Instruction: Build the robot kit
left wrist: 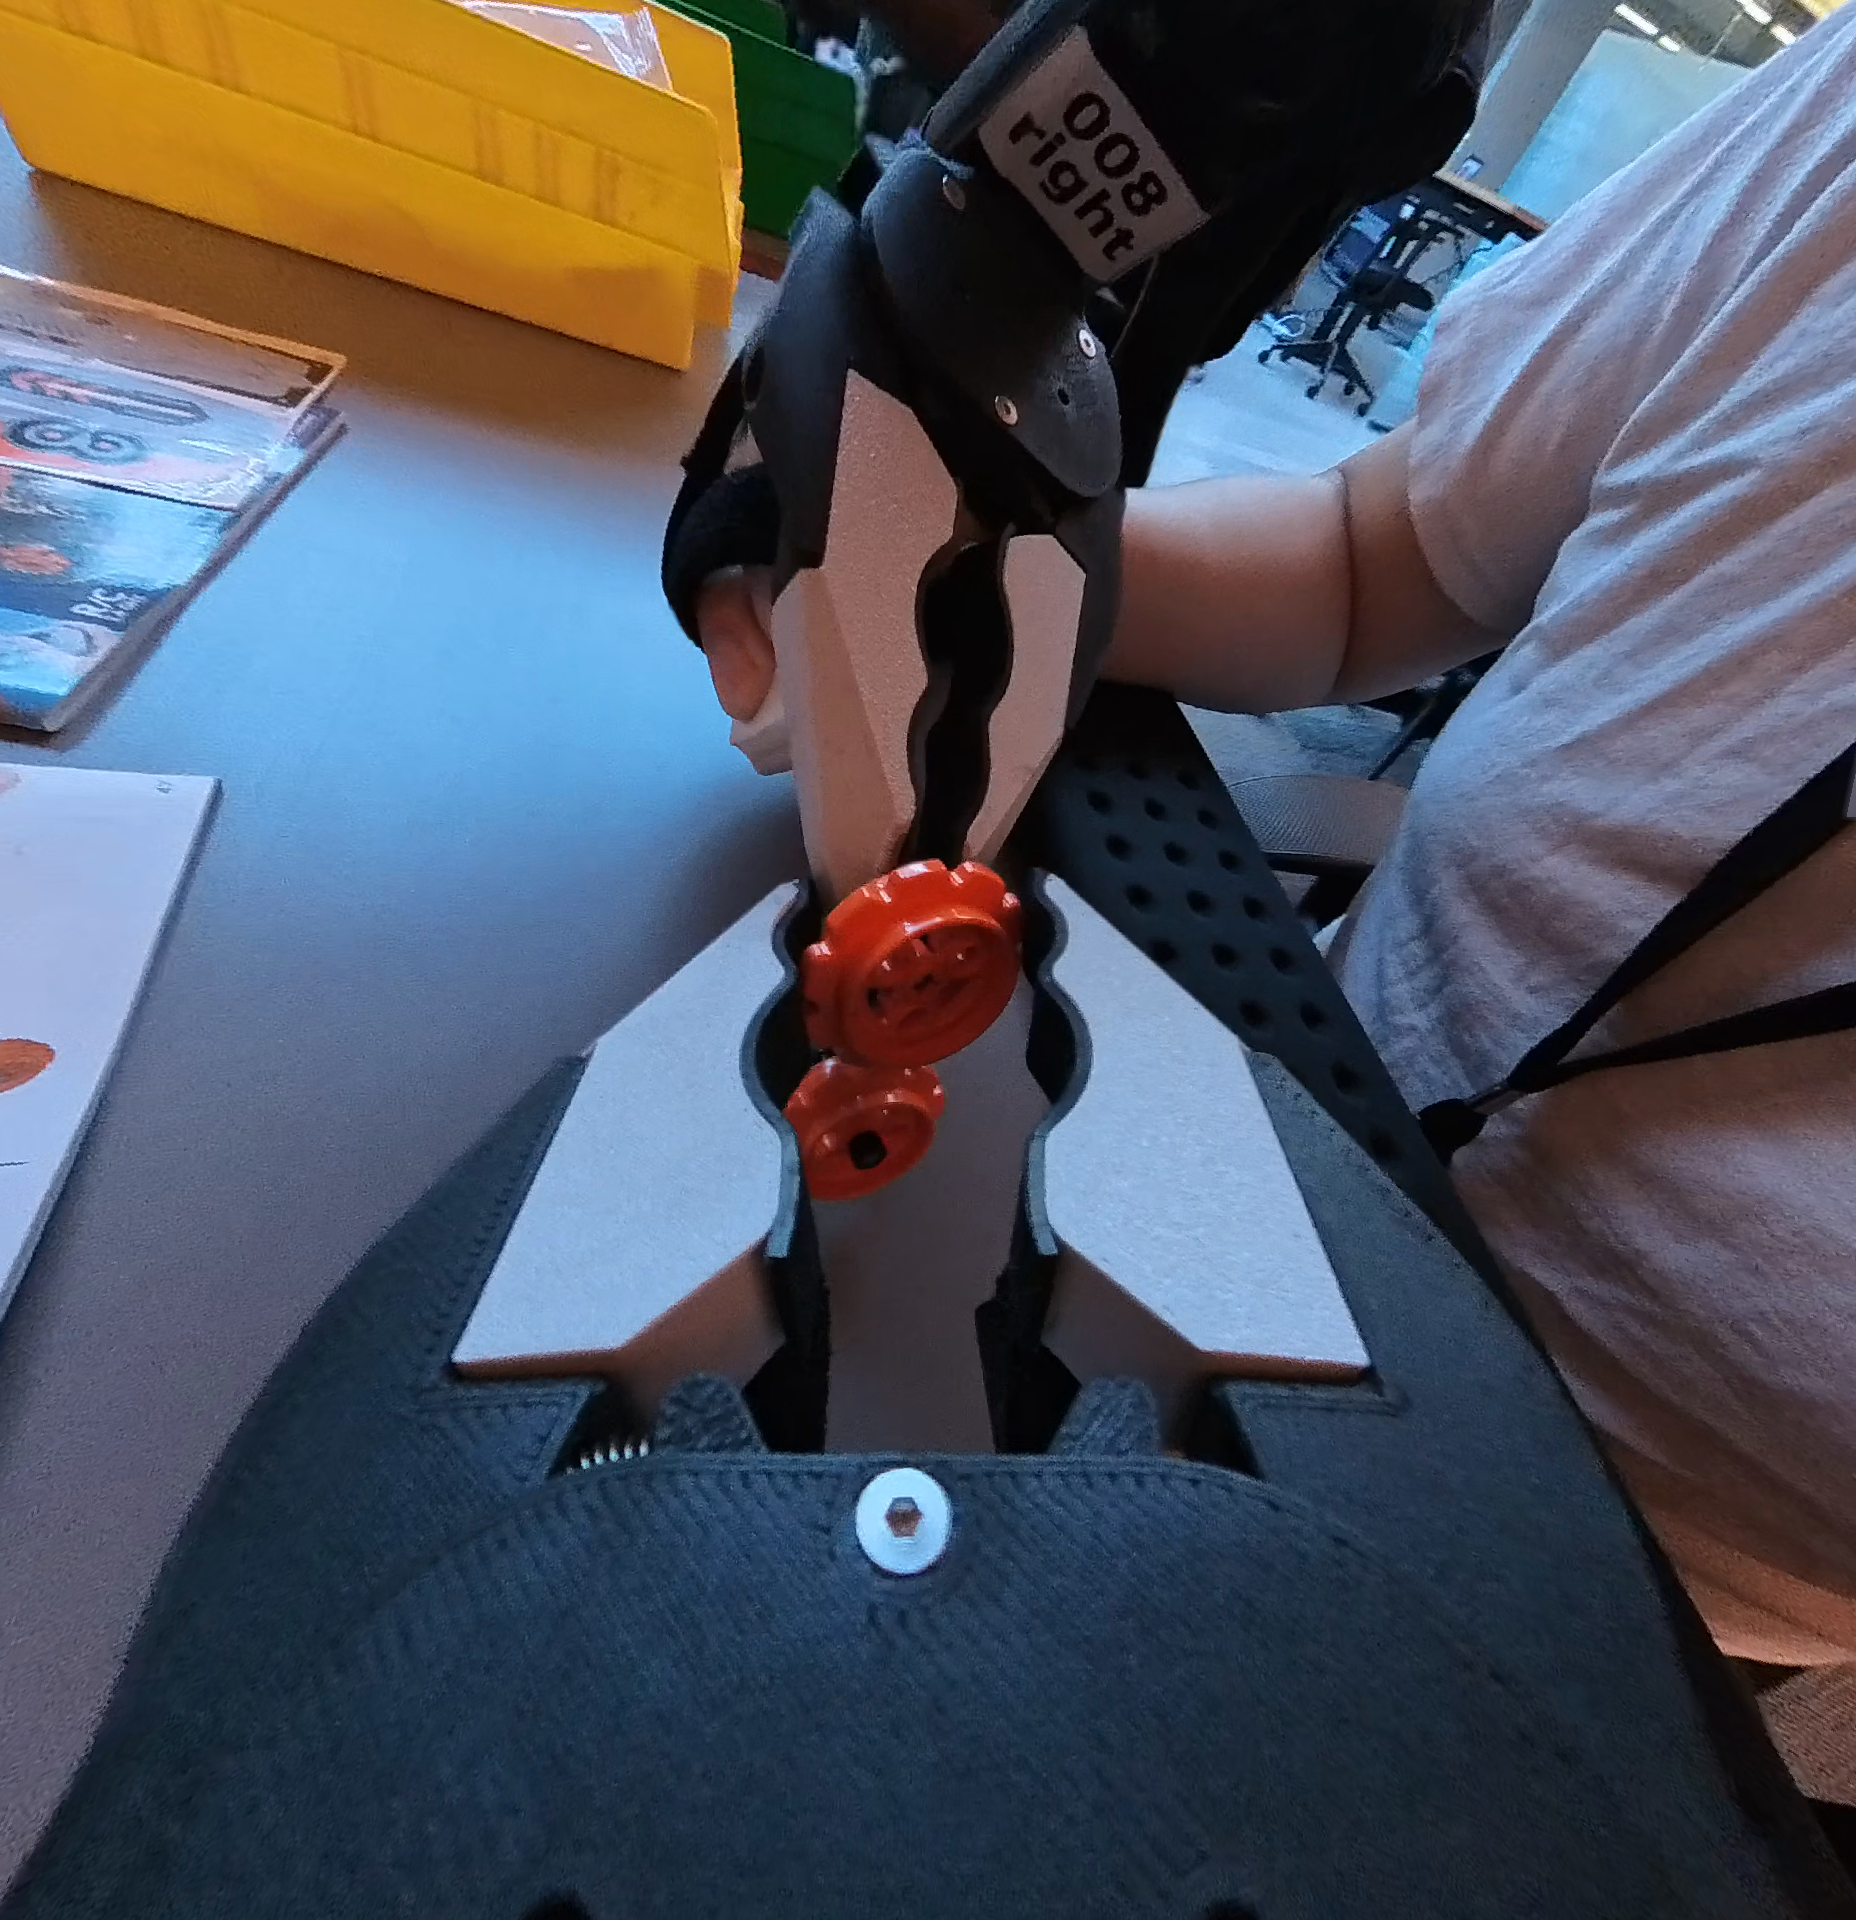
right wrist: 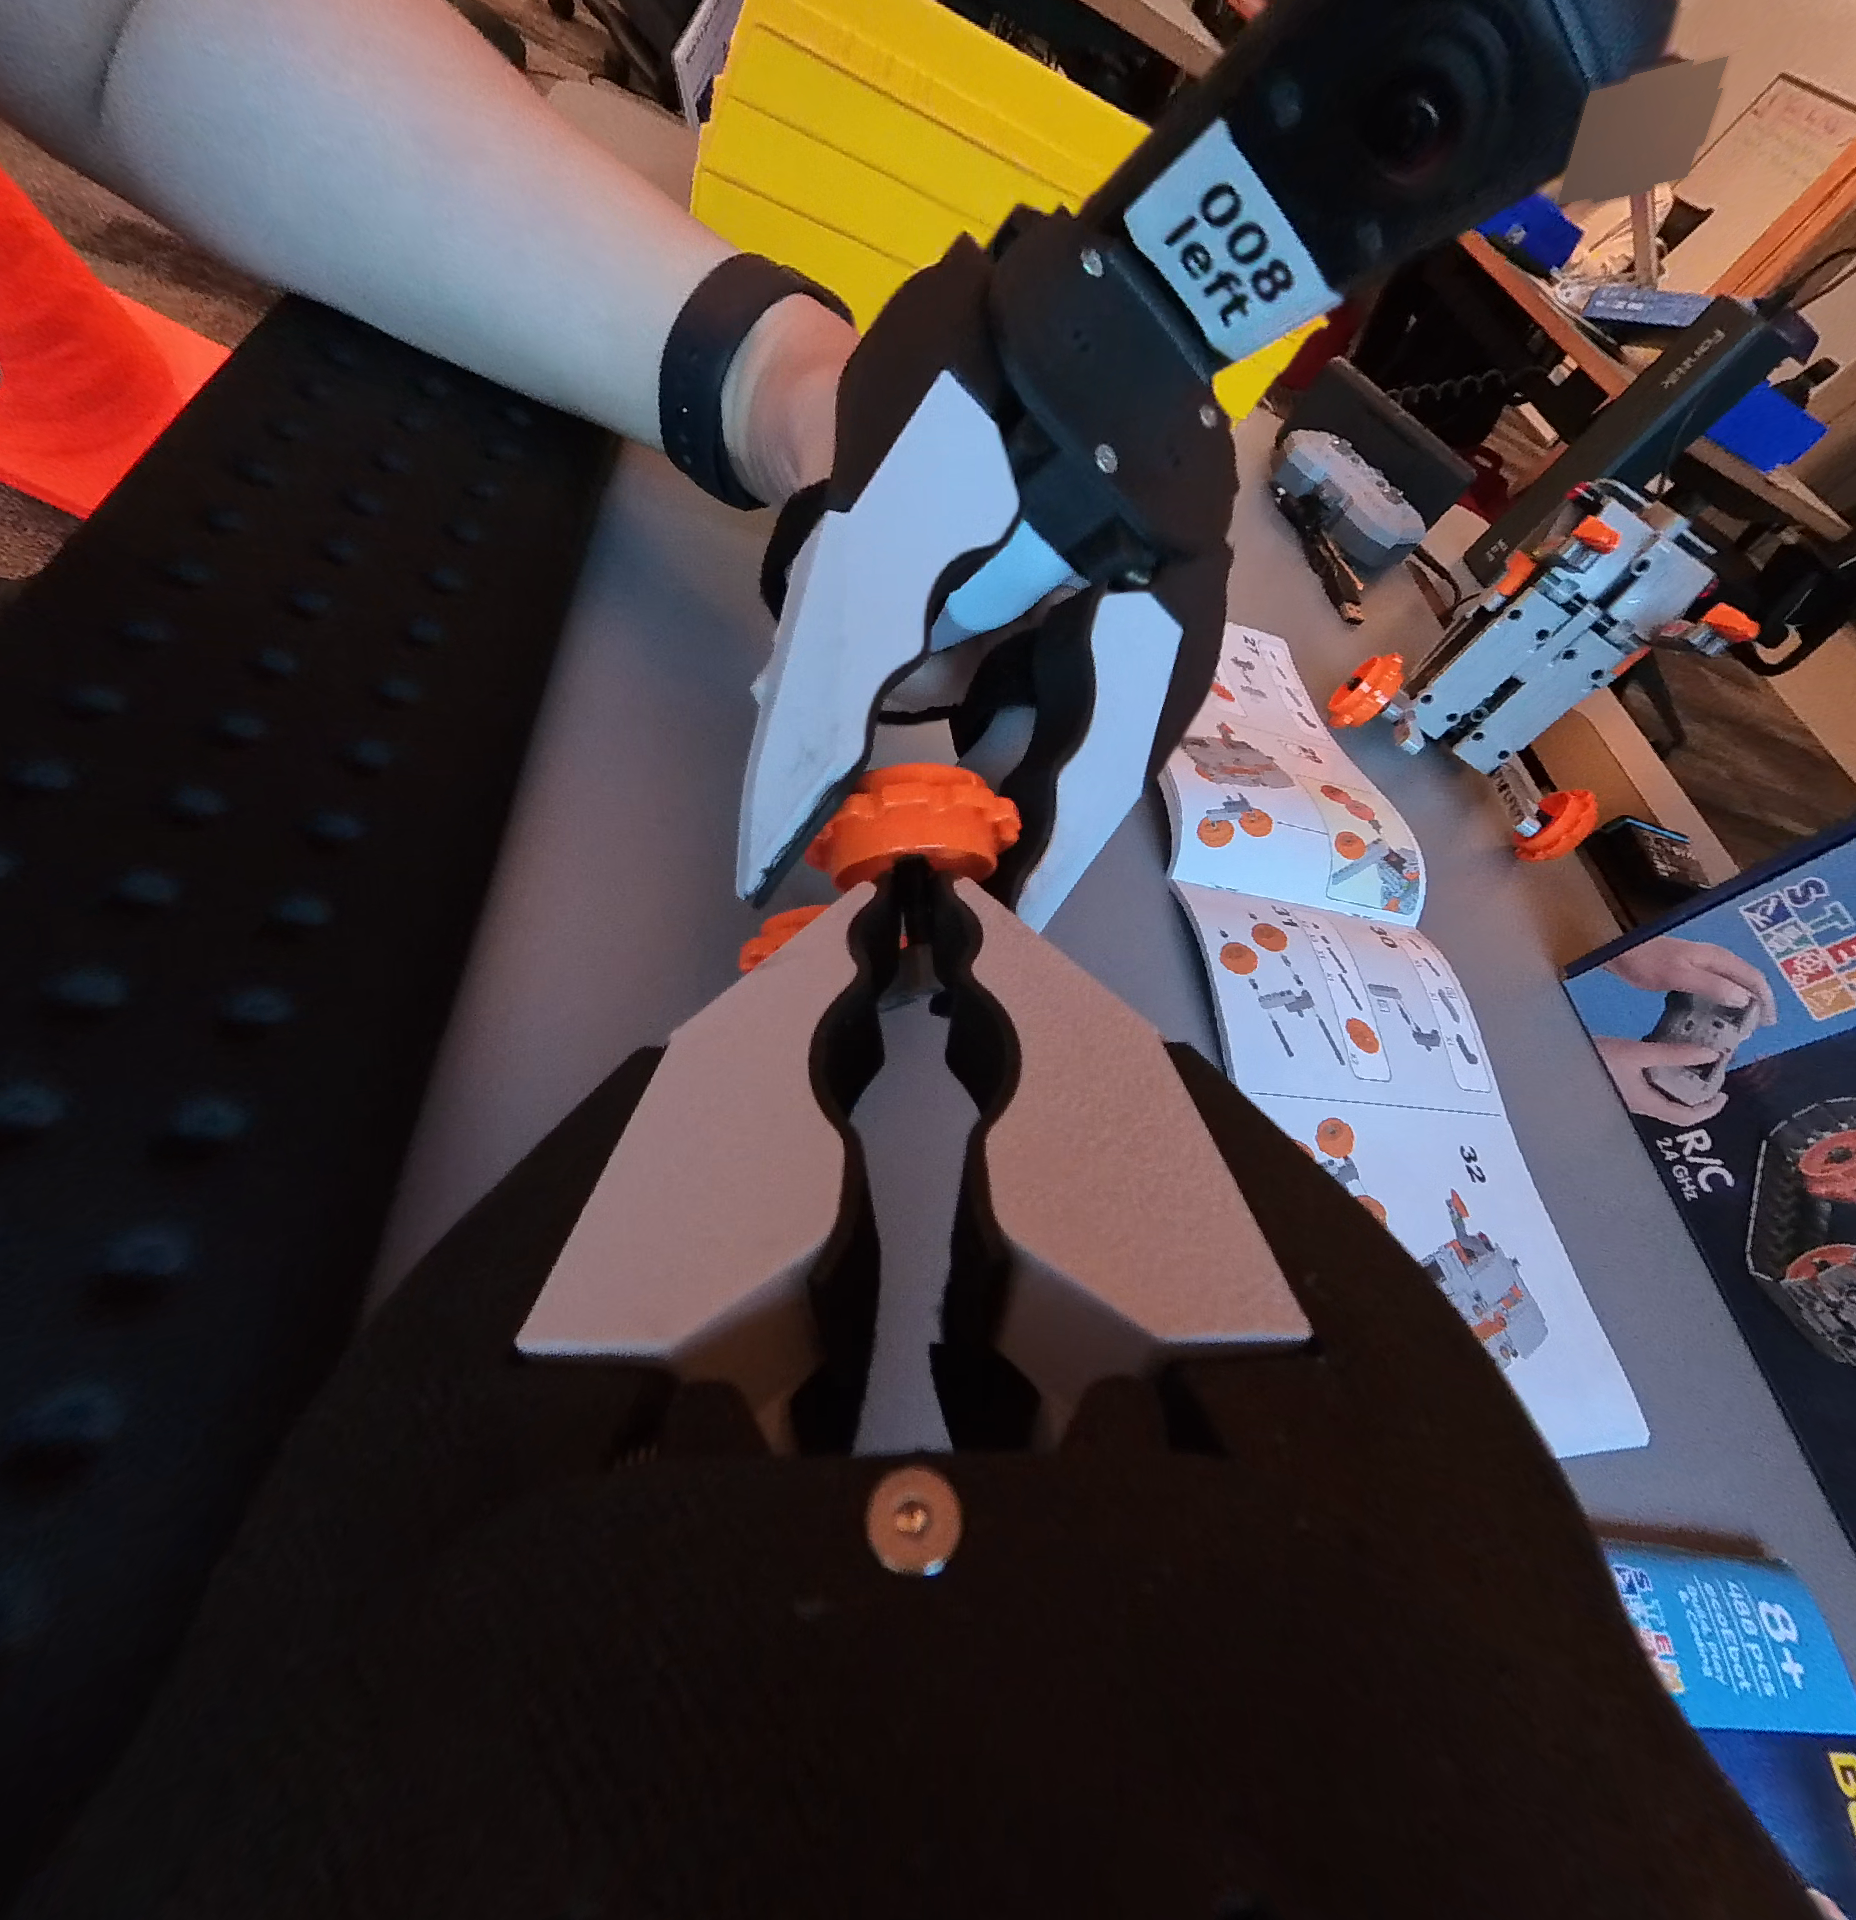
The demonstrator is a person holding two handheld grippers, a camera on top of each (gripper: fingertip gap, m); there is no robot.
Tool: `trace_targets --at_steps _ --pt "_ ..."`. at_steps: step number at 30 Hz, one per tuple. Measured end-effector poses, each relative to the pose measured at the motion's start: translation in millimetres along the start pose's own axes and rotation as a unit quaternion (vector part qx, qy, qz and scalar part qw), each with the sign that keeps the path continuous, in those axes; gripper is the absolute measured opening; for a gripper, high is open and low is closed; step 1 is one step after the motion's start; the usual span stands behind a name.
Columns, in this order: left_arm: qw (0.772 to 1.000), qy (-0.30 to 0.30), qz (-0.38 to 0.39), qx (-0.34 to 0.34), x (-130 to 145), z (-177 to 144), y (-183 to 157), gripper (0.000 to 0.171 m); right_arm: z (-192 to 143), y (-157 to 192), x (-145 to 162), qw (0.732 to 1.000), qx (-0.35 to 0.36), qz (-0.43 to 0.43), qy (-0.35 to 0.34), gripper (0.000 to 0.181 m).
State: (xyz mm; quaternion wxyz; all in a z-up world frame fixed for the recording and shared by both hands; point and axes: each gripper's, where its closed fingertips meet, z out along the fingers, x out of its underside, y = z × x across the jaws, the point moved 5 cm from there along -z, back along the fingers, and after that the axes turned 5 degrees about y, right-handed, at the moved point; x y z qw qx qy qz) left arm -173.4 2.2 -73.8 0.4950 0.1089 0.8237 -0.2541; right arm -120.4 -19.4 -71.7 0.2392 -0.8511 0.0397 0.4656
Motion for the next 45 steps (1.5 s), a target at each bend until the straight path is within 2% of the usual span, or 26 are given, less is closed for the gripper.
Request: trace_targets --at_steps 16,21,23,25,26,27,29,32,35,40,45 --pt "0.994 -0.028 -0.065 0.083 5.8 -2.5 0.8 0.035 2.1 4.5 0.1 1.0 -0.005 0.003 0.003 0.005" --pt "0.994 -0.026 -0.069 0.08 7.2 -1.9 3.2 0.035 2.6 3.6 2.7 1.0 -0.002 0.005 0.013 0.005" --pt "0.995 -0.016 -0.076 0.056 8.5 -0.6 8.8 0.036 4.2 0.1 7.4 0.999 0.008 0.009 0.034 0.005" --pt "0.997 -0.003 -0.074 -0.006 8.3 -4.9 15.9 0.049 2.0 -6.4 8.9 0.999 0.026 0.023 0.036 0.005" --pt "0.998 -0.001 -0.051 -0.046 5.8 -8.2 17.7 0.054 0.2 -9.8 10.0 0.998 0.025 0.05 0.03 0.005" --pt "0.996 0.002 -0.01 -0.089 1.6 -11.3 17.4 0.052 -2.2 -12.0 10.6 0.997 0.014 0.075 0.022 0.004" --pt "0.985 0.017 0.075 -0.155 -5.4 -13.9 10.4 0.056 -7.6 -16.7 8.1 0.996 0.013 0.092 -0.001 0.004" --pt "0.965 0.05 0.138 -0.219 -6.1 -11.3 8.1 0.047 -5.3 -14.4 9.2 0.996 -0.003 0.093 0.004 0.005" --pt "0.961 0.077 0.148 -0.219 -0.7 -4.7 8.0 0.042 0.2 -10.8 11.2 0.997 -0.008 0.077 0.023 0.005" --pt "0.967 0.102 0.136 -0.19 6.8 0.8 7.8 0.043 4.5 -4.9 13.3 0.998 -0.02 0.056 0.033 0.005" --pt "0.976 0.077 0.113 -0.17 4.0 -3.1 10.4 0.043 2.6 -8.1 11.9 0.998 -0.013 0.057 0.024 0.005"
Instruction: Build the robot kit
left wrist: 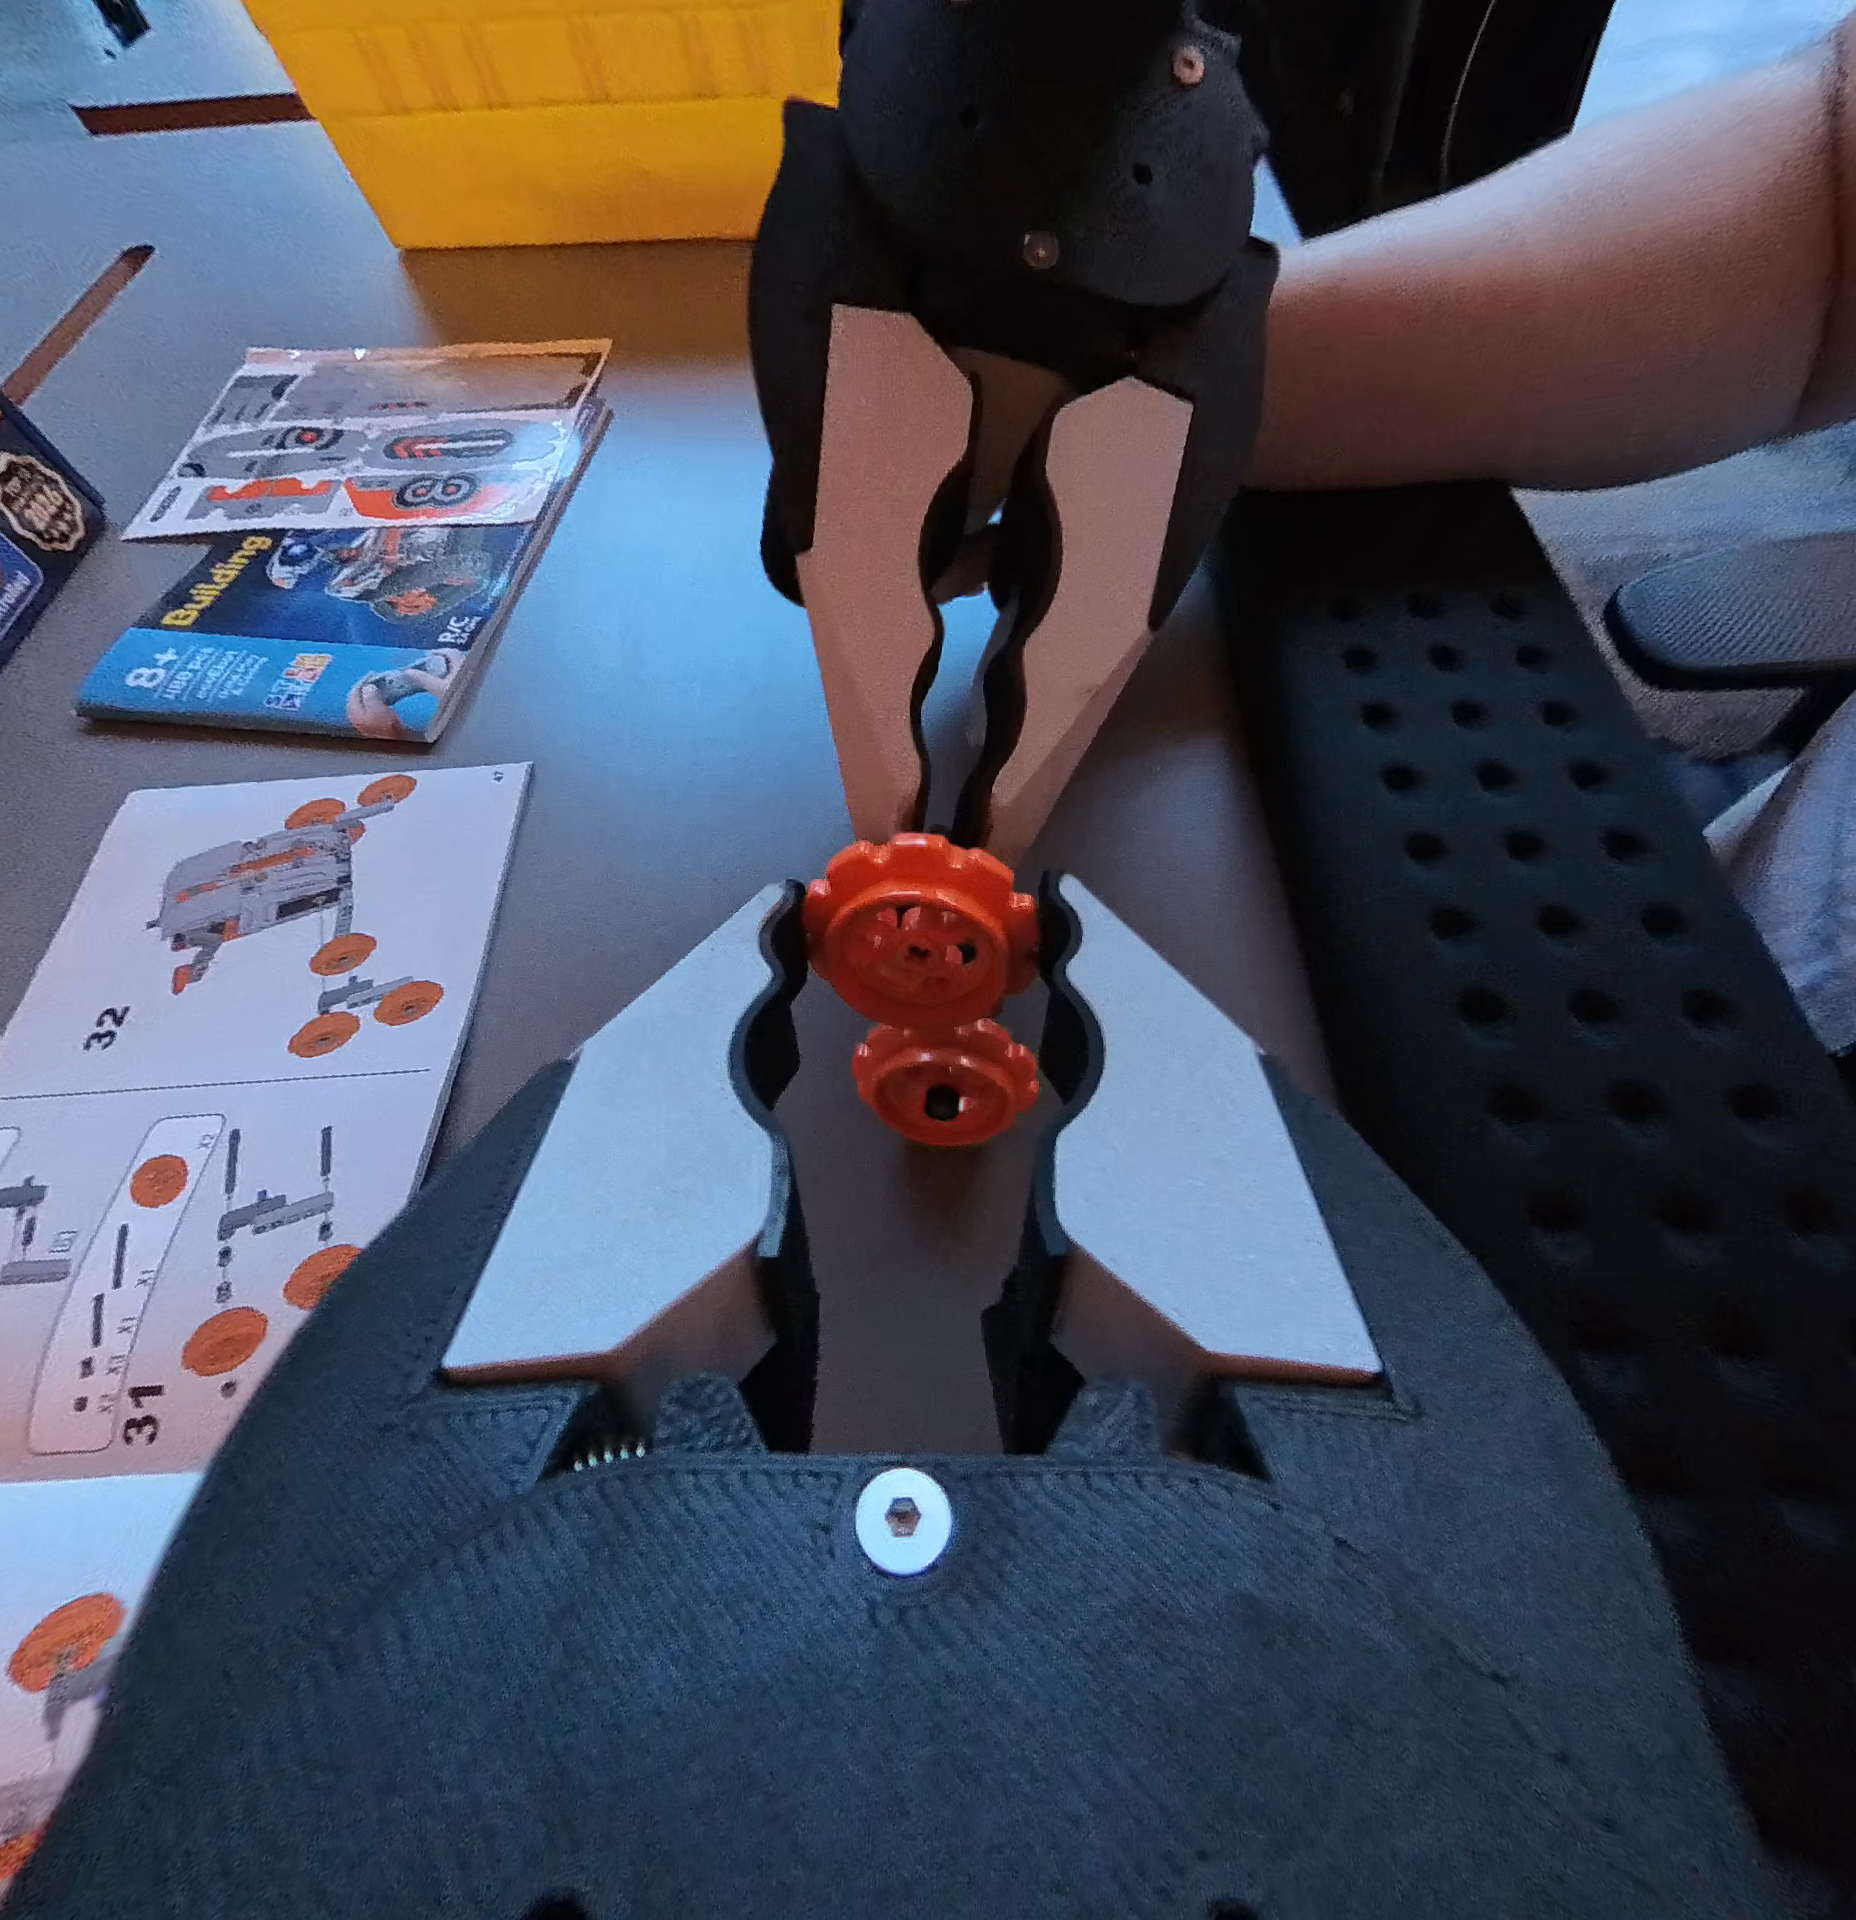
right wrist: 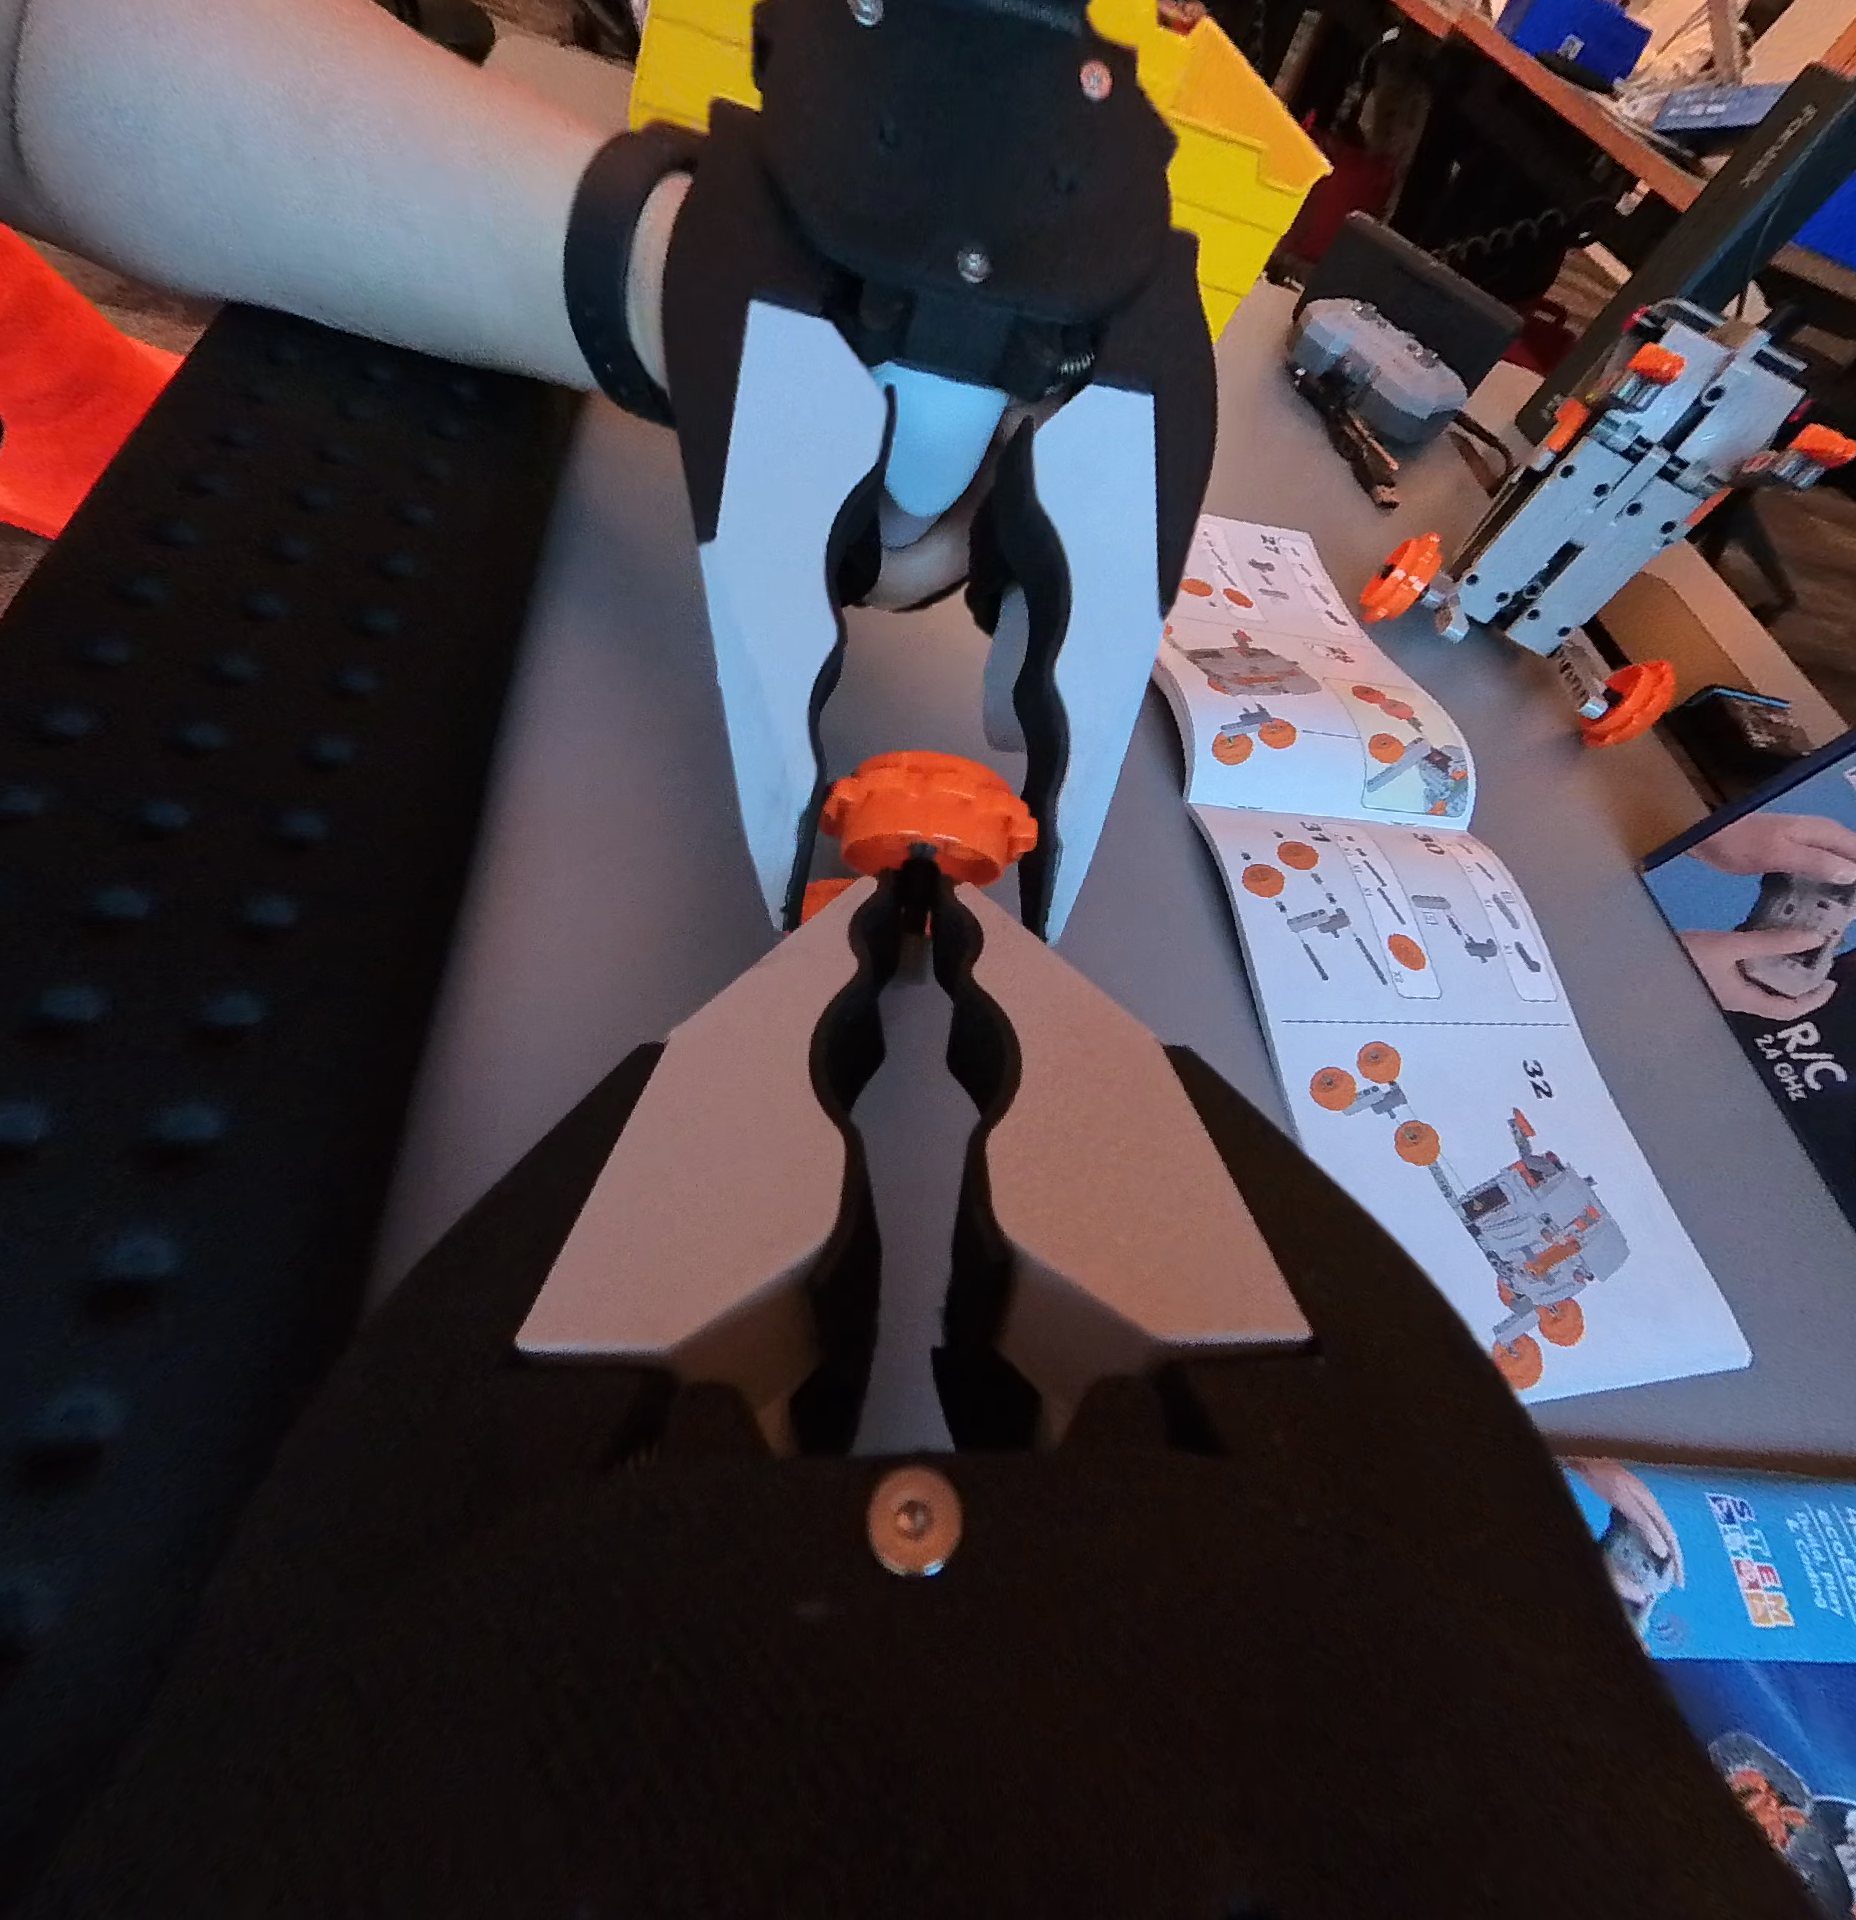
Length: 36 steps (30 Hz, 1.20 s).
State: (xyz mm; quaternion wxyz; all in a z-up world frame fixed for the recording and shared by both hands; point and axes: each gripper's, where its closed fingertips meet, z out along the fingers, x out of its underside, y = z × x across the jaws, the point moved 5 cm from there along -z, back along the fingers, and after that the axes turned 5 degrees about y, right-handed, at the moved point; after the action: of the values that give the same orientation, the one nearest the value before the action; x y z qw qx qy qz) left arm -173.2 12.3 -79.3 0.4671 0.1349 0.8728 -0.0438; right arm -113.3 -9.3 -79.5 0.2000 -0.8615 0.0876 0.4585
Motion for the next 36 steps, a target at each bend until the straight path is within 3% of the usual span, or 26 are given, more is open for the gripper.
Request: trace_targets --at_steps 13,16,23,28,36 --pt "0.999 -0.035 -0.032 0.018 2.9 3.4 3.8 0.041 -1.9 -1.2 6.0 1.0 0.009 -0.002 0.017 0.005" --pt "0.998 -0.06 -0.009 0.021 -1.4 1.8 0.1 0.042 -3.2 0.8 2.7 1.0 0.01 -0.02 0.014 0.004" --pt "0.999 -0.033 0.01 0.02 0.8 4.0 -2.0 0.043 0.0 3.6 4.1 0.999 0.018 -0.034 0.037 0.004" --pt "0.995 -0.084 -0.04 0.04 -8.6 -3.7 1.3 0.042 -8.4 0.7 -3.9 0.999 0.029 -0.02 0.005 0.005" --pt "0.996 -0.065 -0.033 0.051 -3.6 0.5 -3.0 0.042 -8.3 7.0 1.0 0.999 0.021 -0.03 0.03 0.005"
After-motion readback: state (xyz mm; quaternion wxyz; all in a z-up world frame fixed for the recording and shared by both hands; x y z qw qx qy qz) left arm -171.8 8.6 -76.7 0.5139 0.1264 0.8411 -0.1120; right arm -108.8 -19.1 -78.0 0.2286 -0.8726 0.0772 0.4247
